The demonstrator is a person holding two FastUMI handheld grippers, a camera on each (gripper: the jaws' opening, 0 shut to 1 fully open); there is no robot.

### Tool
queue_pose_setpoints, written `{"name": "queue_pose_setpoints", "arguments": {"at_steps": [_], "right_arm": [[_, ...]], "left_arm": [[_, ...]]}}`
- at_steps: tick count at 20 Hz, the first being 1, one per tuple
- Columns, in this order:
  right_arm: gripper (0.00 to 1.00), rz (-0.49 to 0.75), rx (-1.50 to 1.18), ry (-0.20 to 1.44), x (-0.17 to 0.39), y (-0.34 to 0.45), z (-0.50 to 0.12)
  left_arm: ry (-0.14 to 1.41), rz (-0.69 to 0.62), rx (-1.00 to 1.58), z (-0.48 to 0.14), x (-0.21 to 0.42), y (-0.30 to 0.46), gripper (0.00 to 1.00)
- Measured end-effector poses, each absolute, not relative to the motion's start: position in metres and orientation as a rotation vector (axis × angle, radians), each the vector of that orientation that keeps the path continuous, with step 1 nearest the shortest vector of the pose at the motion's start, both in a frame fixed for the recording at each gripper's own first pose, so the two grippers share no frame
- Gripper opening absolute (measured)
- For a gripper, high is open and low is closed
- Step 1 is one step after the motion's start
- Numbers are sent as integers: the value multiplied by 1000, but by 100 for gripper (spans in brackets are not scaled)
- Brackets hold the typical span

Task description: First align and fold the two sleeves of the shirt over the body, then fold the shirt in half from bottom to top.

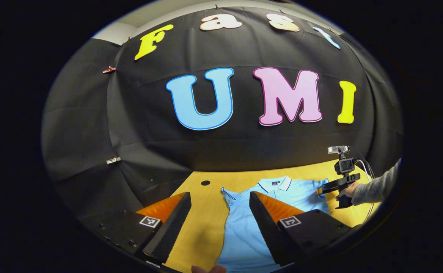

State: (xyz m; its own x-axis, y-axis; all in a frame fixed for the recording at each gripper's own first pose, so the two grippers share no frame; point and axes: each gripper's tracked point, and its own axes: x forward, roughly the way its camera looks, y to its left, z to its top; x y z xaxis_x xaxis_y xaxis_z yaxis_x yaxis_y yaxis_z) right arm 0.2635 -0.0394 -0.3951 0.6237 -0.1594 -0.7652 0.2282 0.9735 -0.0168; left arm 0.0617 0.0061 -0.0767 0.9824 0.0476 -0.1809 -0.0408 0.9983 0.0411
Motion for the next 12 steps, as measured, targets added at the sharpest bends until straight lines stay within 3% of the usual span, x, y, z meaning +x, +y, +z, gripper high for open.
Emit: {"name": "queue_pose_setpoints", "arguments": {"at_steps": [3, 4, 6, 7, 10, 12], "right_arm": [[64, -248, 122, 882, 263, -44, -396], [38, -260, 129, 891, 260, -46, -397], [21, -253, 157, 903, 259, -42, -400], [21, -242, 162, 911, 259, -40, -400], [5, -223, 151, 883, 262, -37, -394], [5, -212, 149, 877, 263, -36, -393]], "left_arm": [[182, 46, 36, -77, 63, 10, 98], [182, 48, 37, -76, 63, 11, 98], [181, 52, 41, -76, 64, 14, 98], [181, 54, 41, -77, 64, 16, 98], [189, 55, 44, -79, 61, 20, 98], [190, 55, 43, -80, 61, 22, 98]]}}
